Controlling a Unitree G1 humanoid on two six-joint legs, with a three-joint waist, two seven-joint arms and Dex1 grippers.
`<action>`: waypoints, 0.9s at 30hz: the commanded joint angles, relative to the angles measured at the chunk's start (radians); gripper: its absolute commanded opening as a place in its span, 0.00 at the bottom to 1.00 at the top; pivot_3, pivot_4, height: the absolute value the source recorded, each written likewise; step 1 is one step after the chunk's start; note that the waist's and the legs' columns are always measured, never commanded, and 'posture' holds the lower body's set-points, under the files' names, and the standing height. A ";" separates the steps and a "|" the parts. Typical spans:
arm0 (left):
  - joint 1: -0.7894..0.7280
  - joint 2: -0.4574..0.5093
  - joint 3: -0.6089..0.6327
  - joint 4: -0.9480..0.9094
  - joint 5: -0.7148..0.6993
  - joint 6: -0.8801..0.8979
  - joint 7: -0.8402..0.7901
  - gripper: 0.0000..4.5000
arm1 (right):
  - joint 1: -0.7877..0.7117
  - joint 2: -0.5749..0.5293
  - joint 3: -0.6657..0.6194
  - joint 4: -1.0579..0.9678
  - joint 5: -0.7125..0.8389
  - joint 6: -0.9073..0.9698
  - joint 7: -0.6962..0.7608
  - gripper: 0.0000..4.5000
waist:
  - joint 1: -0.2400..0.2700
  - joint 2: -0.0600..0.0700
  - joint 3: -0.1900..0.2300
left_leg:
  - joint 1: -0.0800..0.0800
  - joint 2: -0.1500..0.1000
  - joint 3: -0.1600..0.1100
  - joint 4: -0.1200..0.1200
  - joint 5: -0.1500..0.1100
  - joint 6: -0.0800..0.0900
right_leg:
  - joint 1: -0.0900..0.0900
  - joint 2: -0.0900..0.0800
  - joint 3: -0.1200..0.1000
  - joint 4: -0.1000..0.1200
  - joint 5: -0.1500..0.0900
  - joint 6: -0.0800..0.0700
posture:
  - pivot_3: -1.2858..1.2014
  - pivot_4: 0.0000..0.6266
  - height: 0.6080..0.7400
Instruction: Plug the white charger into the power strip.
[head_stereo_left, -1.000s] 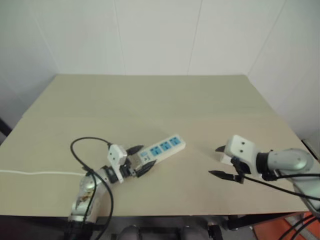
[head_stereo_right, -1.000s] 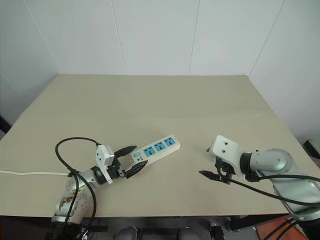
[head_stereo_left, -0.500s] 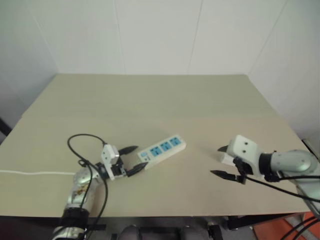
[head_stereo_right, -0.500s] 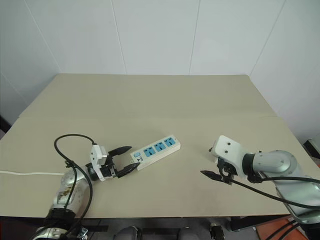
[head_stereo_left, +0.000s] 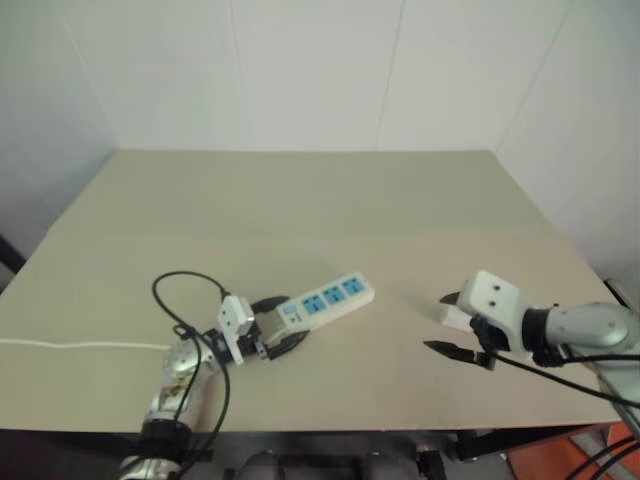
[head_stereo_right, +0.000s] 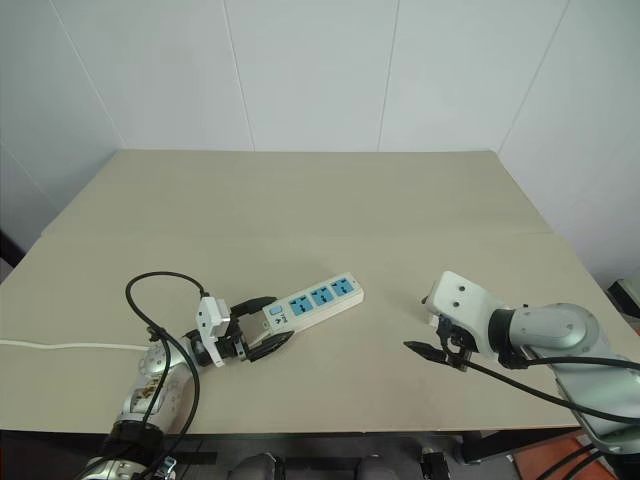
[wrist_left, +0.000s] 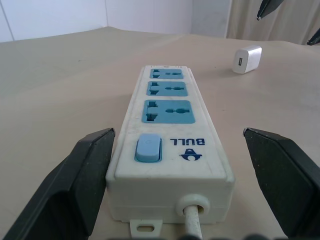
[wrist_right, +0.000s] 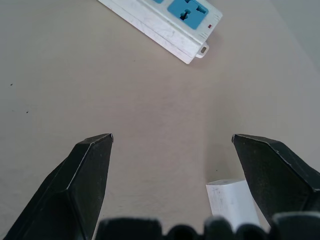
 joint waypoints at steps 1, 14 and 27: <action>-0.002 0.014 -0.012 0.020 0.007 0.001 -0.015 0.99 | -0.024 0.001 -0.032 -0.015 0.012 0.002 -0.005 1.00 | 0.000 0.001 0.000 | 0.000 0.000 0.000 0.000 0.000 0.000 | 0.000 0.000 0.000 0.000 0.000 0.001 | 0.52 0.24 1.00; -0.011 0.014 -0.027 0.068 0.033 0.036 0.029 0.71 | -0.022 0.011 -0.030 -0.024 0.010 0.014 -0.020 1.00 | 0.000 0.004 -0.002 | 0.001 0.000 0.000 0.000 0.000 0.000 | 0.000 0.000 0.000 0.000 -0.002 0.003 | 0.52 0.24 1.00; -0.049 0.070 -0.059 -0.023 -0.019 0.098 -0.089 0.71 | -0.117 -0.039 0.014 0.028 0.001 0.032 0.025 1.00 | -0.002 0.004 -0.003 | 0.000 0.000 0.000 0.000 0.000 0.000 | -0.001 0.000 0.000 0.000 -0.001 0.003 | 0.52 0.24 1.00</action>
